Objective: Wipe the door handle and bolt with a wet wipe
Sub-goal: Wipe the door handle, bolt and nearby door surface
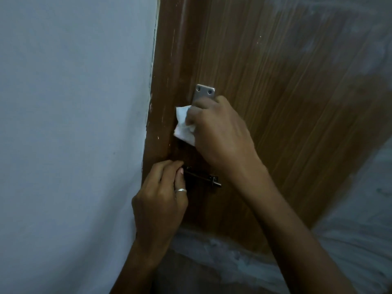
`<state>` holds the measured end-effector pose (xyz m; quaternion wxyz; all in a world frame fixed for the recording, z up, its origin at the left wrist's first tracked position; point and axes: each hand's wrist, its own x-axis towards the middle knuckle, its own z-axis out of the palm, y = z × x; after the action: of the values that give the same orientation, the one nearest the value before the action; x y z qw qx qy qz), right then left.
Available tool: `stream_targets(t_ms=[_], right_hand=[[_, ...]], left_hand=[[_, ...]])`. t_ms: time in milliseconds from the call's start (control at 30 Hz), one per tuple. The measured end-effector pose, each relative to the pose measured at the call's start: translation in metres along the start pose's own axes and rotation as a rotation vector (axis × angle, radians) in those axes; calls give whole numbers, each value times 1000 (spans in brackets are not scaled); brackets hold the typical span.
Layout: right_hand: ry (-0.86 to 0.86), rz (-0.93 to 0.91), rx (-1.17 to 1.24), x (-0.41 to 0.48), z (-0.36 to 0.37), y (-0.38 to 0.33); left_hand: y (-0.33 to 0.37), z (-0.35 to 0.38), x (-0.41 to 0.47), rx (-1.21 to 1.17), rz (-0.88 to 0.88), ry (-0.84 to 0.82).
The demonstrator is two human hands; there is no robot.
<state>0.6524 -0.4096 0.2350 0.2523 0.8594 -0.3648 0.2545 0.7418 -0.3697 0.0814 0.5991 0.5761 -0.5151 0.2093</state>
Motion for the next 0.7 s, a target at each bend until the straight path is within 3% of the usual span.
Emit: stream_targets(t_ms=[267,400,533,700], right_hand=[[178,315,77,-97,-19,50],[115,231,285,-99,39,4],[16,169,188,-89,106,-21],[58,140,116,-125,158,-32]], left_hand=[[-16,-5,-11,18,-29,-10],[-15,-1,-22,70,-47,-37],[-19,2,-35,112,-94,-116],[-33,16,-55,139,-127,-203]])
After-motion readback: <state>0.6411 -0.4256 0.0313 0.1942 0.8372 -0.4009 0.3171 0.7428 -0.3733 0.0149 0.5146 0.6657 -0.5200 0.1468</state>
